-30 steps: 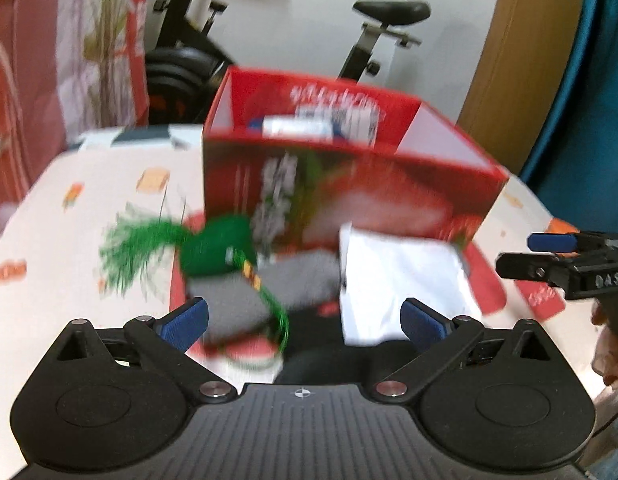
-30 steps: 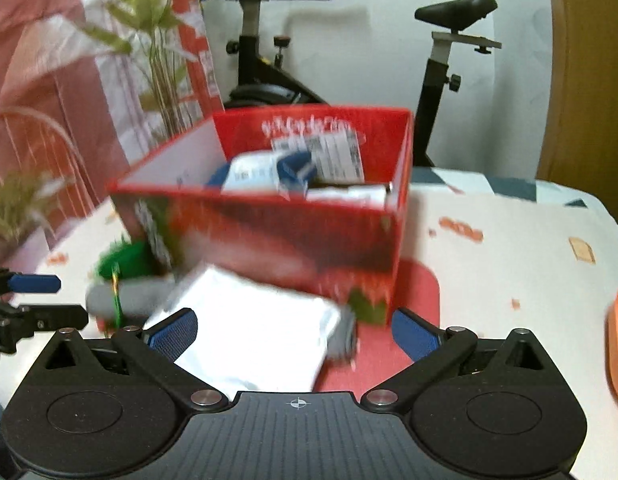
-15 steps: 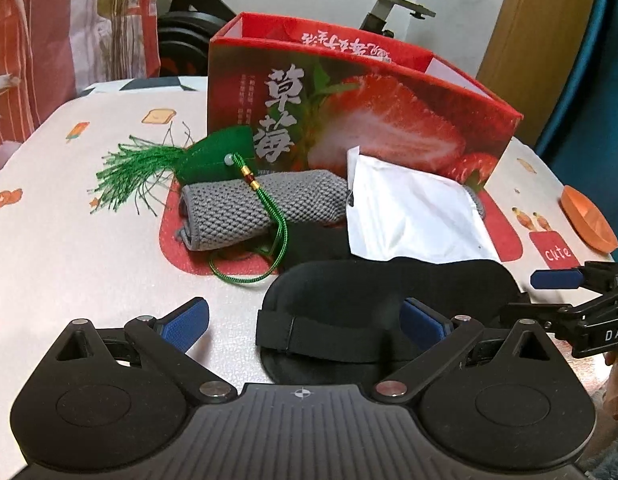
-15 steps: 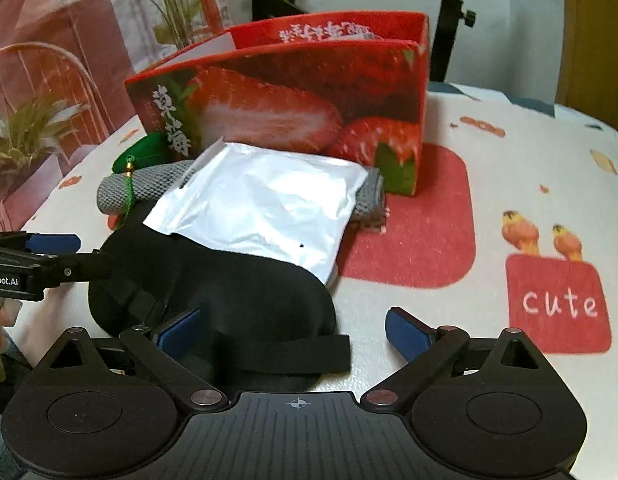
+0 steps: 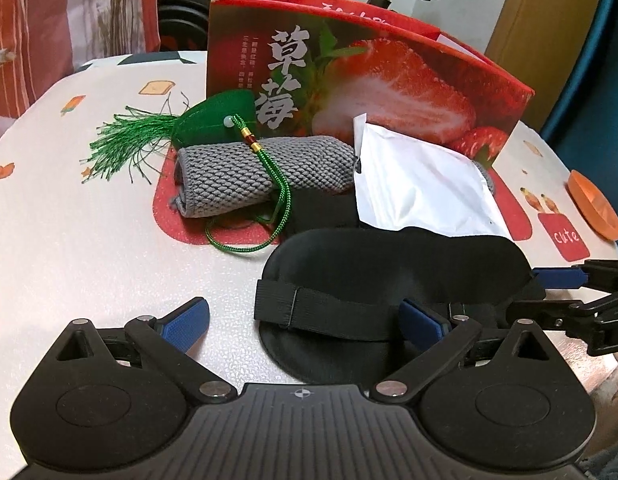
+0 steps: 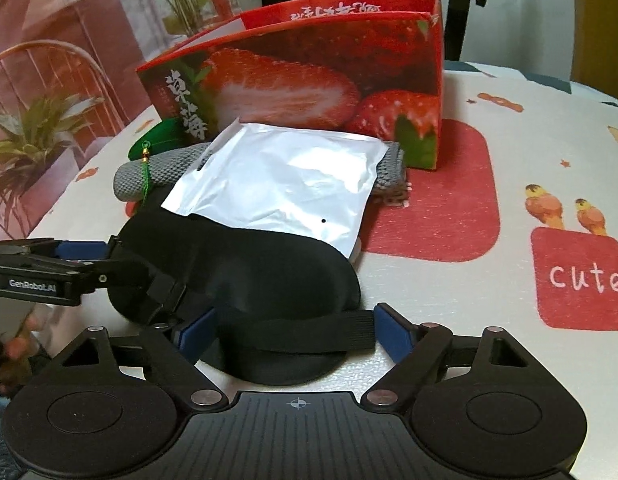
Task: Organize soft objects
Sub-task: 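Move the right tool to the black eye mask and close on it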
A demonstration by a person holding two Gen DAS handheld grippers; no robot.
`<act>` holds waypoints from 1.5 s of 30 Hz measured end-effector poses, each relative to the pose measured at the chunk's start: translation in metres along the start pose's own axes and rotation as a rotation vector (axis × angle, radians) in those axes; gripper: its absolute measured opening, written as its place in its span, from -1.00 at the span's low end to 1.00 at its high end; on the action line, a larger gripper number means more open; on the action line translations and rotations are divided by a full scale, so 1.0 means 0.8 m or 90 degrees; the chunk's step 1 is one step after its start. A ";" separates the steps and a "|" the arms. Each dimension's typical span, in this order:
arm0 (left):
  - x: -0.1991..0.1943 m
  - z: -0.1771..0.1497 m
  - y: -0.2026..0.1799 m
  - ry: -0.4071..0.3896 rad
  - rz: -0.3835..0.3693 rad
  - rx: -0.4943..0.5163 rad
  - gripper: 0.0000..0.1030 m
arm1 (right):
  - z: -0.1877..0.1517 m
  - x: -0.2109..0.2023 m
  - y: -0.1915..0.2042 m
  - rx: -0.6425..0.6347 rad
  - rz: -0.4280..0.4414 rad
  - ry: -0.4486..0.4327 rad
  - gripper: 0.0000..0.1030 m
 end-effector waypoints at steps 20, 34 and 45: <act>-0.003 0.000 -0.001 -0.009 0.006 0.014 0.77 | 0.022 -0.026 -0.006 0.036 -0.012 -0.063 -0.17; -0.009 -0.001 0.008 -0.016 0.034 0.018 0.41 | -0.005 -0.010 -0.012 0.071 -0.005 0.003 -0.08; -0.009 -0.003 0.002 -0.016 0.032 0.034 0.40 | 0.014 -0.026 -0.003 0.092 0.050 -0.069 -0.38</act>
Point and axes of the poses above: each gripper's, at about its wrist camera, not at the fingertips, and x roughly the way its jaws point, y to its left, z to its top, the point moved 10 cm from there along x, roughly the way its jaws point, and after that the axes turned 3 degrees about y, right-handed, at the moved point
